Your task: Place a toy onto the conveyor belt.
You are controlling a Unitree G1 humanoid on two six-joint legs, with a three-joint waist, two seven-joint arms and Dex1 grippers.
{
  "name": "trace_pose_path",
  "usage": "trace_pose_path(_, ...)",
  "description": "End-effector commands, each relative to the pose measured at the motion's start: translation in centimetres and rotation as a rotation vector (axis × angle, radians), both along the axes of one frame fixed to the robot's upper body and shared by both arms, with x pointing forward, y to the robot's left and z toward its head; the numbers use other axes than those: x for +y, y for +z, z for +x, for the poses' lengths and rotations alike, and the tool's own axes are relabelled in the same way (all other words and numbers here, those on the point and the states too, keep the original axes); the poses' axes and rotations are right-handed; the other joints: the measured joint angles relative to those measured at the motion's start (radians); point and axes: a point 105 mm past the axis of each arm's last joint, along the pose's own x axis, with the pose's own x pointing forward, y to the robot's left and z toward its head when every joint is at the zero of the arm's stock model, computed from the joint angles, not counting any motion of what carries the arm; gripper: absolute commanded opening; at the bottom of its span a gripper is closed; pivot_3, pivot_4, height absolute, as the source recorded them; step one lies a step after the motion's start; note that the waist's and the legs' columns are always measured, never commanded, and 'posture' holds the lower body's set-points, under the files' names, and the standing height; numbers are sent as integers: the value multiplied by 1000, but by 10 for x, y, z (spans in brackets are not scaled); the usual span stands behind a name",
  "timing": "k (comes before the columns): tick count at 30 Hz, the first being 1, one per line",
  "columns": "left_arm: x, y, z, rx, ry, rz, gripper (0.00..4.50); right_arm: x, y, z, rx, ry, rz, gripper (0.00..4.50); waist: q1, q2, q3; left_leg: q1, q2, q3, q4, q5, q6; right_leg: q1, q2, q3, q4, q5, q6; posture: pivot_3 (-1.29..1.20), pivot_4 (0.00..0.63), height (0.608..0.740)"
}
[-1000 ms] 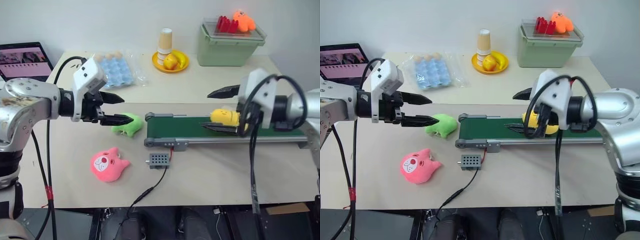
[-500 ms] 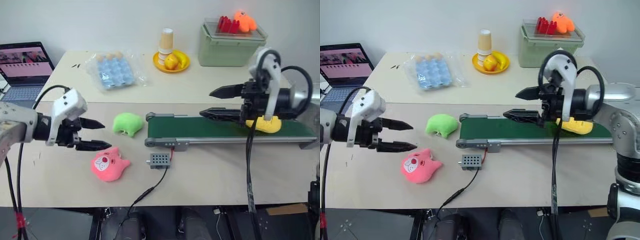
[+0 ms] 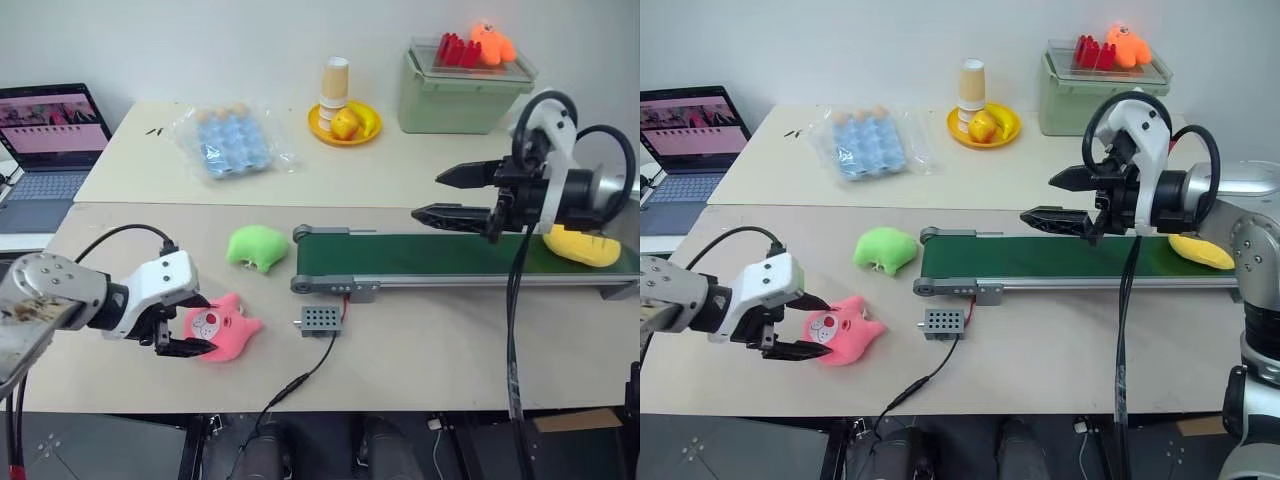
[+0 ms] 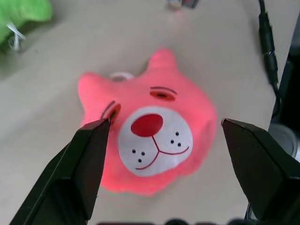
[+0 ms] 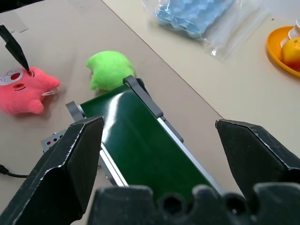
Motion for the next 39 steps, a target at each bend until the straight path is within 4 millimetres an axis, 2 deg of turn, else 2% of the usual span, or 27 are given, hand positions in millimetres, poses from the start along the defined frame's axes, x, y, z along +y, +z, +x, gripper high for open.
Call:
trace_pose_path(1,-4,-6,1,-25,-18,20,4056,-5,20,-8,-82,-7,-1,4451,0,0,0,0,0,0,0,0,0,0,0,0,0,0,0,0,150,734)
trace_pose_path(4,-2,-30,3,-85,-46,127,4056,-6,24,-9,-93,-14,-9,4451,0,0,0,0,0,0,-1,0,1,0,0,0,0,0,0,0,150,734)
trace_pose_path(9,-15,-47,6,-128,-30,94,4056,-7,27,-9,-105,-25,-20,4451,2,1,-1,1,0,0,0,0,1,1,0,1,0,0,0,0,150,734)
trace_pose_path(10,-15,-50,7,-133,-32,102,3539,-7,28,-9,-106,-26,-21,4500,3,2,-1,2,0,0,0,-1,1,1,-1,1,0,0,0,0,150,734)
trace_pose_path(11,-15,-52,6,-131,-35,110,3432,-7,28,-9,-108,-27,-23,4500,3,3,-2,3,0,0,0,-1,1,2,-1,1,0,0,0,0,150,734)
trace_pose_path(12,-14,-53,5,-128,-36,114,2966,-7,29,-9,-110,-28,-25,4500,3,3,-2,4,0,0,0,-1,2,2,-2,2,0,0,0,0,150,734)
trace_pose_path(19,-8,-46,7,-125,-11,121,806,-5,30,-8,-113,-25,-29,4500,1,4,-3,5,0,2,-1,-2,3,2,-2,5,1,0,0,0,150,734)
trace_pose_path(24,5,-14,20,-162,40,129,806,-6,30,-6,-114,-26,-32,4500,-1,4,-3,5,1,2,-1,-2,3,2,-2,5,0,0,0,0,150,734)
trace_pose_path(27,17,31,42,-253,134,126,806,-6,29,-6,-115,-30,-28,4500,0,3,-2,4,1,3,-1,-2,3,1,-2,5,1,0,0,0,150,734)
trace_pose_path(29,13,59,56,-319,157,78,806,-6,27,-6,-112,-29,-28,4500,1,2,-2,2,0,2,0,-2,3,0,0,3,0,0,0,0,150,734)
trace_pose_path(30,10,66,60,-335,163,61,806,-6,26,-6,-111,-29,-28,4500,4,2,-1,2,0,2,0,-2,3,1,0,4,0,0,0,0,150,734)
trace_pose_path(32,-2,86,73,-386,168,-9,806,-5,24,-7,-105,-26,-26,4500,2,3,-2,0,-1,1,0,-2,4,1,0,4,0,1,1,0,150,734)
trace_pose_path(35,-36,117,90,-443,138,-167,806,-5,20,-10,-96,-30,-23,4500,7,3,-2,-2,-3,2,0,-2,5,1,1,5,-1,2,4,0,150,734)
trace_pose_path(39,-76,131,104,-449,75,-273,806,-6,17,-12,-95,-53,-11,4500,6,1,-1,-9,-2,3,7,-3,5,-1,2,1,0,3,5,0,150,734)
